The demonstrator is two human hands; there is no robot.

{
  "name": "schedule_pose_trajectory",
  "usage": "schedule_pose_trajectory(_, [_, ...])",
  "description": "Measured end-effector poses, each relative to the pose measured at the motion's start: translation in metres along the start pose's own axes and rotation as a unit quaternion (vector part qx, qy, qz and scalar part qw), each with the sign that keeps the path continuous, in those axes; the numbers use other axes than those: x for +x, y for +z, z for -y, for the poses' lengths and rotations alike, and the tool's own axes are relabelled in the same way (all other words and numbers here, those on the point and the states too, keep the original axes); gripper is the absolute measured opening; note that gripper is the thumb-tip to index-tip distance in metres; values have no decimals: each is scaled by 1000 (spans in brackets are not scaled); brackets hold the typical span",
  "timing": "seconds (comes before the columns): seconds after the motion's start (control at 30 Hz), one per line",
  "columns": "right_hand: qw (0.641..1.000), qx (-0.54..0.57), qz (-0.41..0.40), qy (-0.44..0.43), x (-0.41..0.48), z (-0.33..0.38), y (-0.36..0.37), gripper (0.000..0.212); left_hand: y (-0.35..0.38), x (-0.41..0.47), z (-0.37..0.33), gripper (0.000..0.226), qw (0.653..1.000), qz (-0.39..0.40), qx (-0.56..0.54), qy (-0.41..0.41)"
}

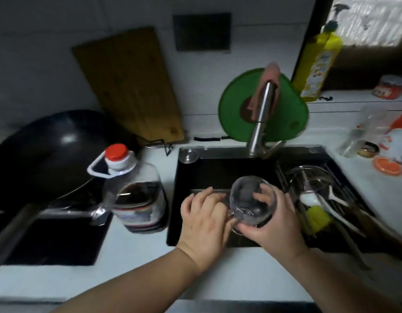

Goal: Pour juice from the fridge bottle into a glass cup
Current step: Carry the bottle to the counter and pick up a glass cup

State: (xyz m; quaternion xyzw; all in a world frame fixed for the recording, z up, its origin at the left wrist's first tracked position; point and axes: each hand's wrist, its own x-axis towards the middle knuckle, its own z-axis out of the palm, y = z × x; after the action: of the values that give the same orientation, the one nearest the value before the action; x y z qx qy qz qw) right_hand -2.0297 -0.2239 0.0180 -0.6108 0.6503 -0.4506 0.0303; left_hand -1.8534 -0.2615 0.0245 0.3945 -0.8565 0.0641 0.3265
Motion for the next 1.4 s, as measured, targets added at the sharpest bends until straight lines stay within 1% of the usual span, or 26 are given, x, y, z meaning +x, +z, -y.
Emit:
schedule_pose_trajectory(0.07, [999, 9, 31, 16, -17, 21, 29, 102, -19, -26, 27, 25, 1000, -16, 9, 1])
schedule_pose_trajectory(0.17, [999, 12, 31, 13, -34, 67, 72, 104, -51, -62, 70, 26, 999, -34, 29, 0])
schedule_pose_trajectory(0.23, [998, 27, 49, 12, -45, 94, 97, 102, -68, -83, 96, 27, 998, -26, 52, -4])
schedule_pose_trajectory(0.37, [991, 56, 114, 40, -61, 131, 135, 104, -87, -115, 140, 28, 996, -20, 89, -22])
schedule_pose_trajectory(0.47, [990, 38, 127, 38, -69, 147, 153, 105, -92, -132, 161, 25, 995, -11, 93, -20])
schedule_pose_trajectory(0.57, [992, -8, 127, 23, -75, 148, 173, 106, -92, -143, 178, 20, 995, 1, 102, -22])
schedule_pose_trajectory(0.67, [989, -2, 141, 37, -77, 150, 188, 106, -90, -149, 191, 19, 994, -1, 106, -31])
schedule_pose_trajectory(0.77, [991, 15, 128, 35, -77, 156, 200, 102, -90, -152, 202, 19, 993, -6, 109, -46])
schedule_pose_trajectory(0.9, [995, -25, 92, 15, -82, 165, 211, 106, -94, -155, 209, 15, 990, 1, 125, -61])
schedule_pose_trajectory(1.0, [996, -18, 88, 24, -82, 165, 214, 106, -94, -154, 211, 18, 988, 7, 134, -74])
schedule_pose_trajectory(1.1, [995, -15, 93, 40, -82, 163, 214, 107, -95, -149, 213, 20, 987, 15, 146, -67])
schedule_pose_trajectory(1.2, [995, -15, 89, 51, -82, 160, 212, 108, -95, -144, 213, 17, 987, 17, 152, -51])
schedule_pose_trajectory(1.27, [994, -12, 92, 56, -83, 159, 210, 106, -95, -144, 215, 11, 987, 21, 154, -39])
schedule_pose_trajectory(1.33, [994, -10, 95, 50, -84, 160, 206, 98, -96, -144, 218, 6, 986, 31, 162, -35])
schedule_pose_trajectory(1.4, [994, -5, 107, 35, -87, 163, 202, 91, -99, -146, 220, 9, 985, 38, 167, -38])
